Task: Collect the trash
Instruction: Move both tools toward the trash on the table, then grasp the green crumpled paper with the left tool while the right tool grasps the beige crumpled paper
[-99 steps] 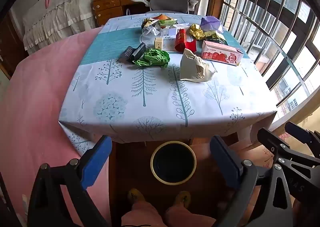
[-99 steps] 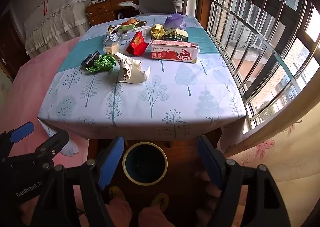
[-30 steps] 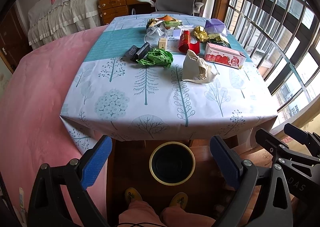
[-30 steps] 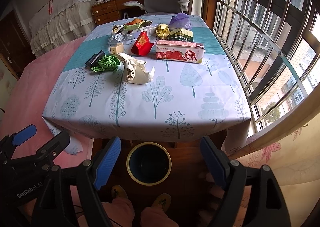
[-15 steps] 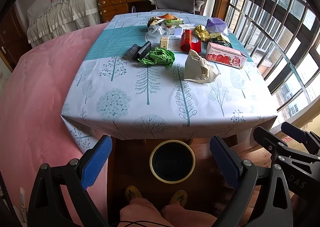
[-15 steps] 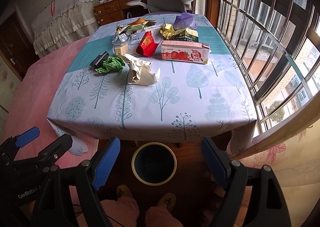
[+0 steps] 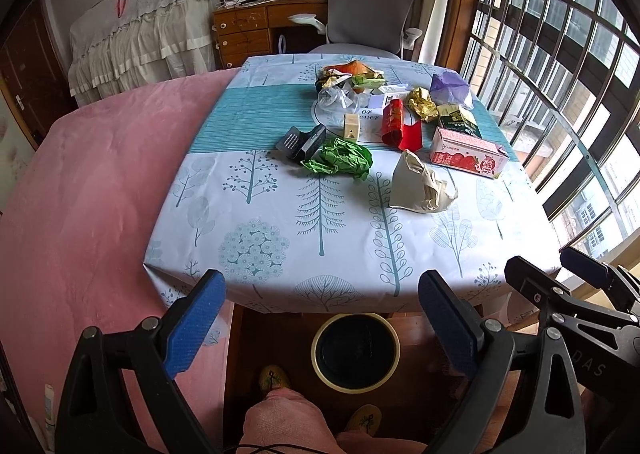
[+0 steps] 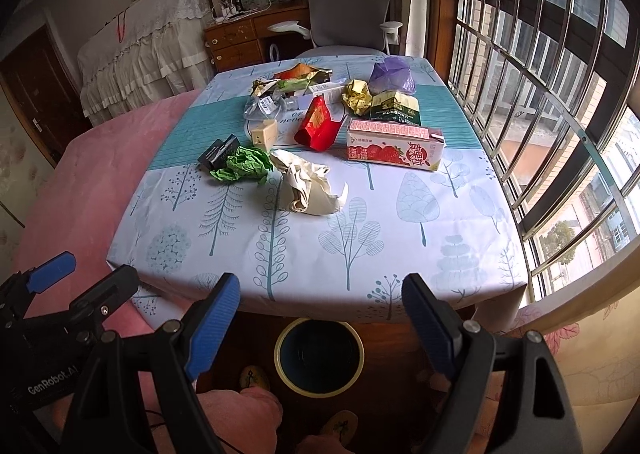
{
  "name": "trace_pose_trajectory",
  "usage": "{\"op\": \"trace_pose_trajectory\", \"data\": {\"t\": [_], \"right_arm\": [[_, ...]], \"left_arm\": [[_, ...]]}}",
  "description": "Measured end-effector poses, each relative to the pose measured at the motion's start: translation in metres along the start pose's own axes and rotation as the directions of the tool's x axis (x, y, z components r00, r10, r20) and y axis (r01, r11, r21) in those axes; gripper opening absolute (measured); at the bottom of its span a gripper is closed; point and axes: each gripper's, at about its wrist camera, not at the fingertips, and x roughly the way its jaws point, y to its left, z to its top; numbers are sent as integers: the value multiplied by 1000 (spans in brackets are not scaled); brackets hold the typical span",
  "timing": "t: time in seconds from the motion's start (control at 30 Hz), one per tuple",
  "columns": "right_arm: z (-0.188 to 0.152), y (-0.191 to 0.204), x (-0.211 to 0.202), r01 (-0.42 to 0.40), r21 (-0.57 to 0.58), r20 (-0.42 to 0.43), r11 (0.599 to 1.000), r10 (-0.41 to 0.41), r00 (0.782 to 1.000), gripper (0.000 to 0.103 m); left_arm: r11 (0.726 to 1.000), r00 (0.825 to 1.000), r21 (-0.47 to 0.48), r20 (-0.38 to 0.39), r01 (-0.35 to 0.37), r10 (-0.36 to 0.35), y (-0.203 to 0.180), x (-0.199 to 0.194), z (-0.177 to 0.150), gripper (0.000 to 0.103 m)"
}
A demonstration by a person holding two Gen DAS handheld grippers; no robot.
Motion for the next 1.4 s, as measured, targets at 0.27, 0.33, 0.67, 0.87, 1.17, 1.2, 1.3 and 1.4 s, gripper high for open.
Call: {"op": "trace_pose_trajectory", "data": {"t": [0.27, 0.33, 0.67, 0.87, 1.17, 1.2, 1.3, 1.4], "right_arm": [[35, 7, 42, -10, 78, -39, 997, 13, 999, 81], [44, 10, 56, -20, 111, -49, 994, 26, 998, 81], [82, 24, 148, 86, 143, -118, 986, -69, 991, 73], [83, 26, 174, 77, 179, -182, 981, -43, 982, 21], [69, 18, 157, 55, 352, -139, 934, -6, 990, 4], [68, 16, 154, 52, 364, -132, 930, -4, 991, 3], [67, 15, 149, 51, 388, -112, 920, -7, 994, 3], [64, 12, 143, 45, 417, -97, 908, -5, 995, 2]], "left_arm": [[998, 997, 6, -43, 61, -61, 29, 45, 48, 89], [997, 995, 27, -63, 74, -72, 36, 59, 63, 89], [945, 964, 231, -186, 230, -189, 42, 132, 131, 89], [864, 944, 403, -254, 303, -213, 17, 169, 152, 89], [710, 928, 609, -327, 352, -180, -31, 203, 155, 84], [692, 930, 632, -328, 348, -168, -37, 206, 153, 83], [638, 930, 688, -345, 345, -129, -51, 216, 147, 81], [601, 928, 723, -361, 341, -92, -59, 225, 140, 77]]}}
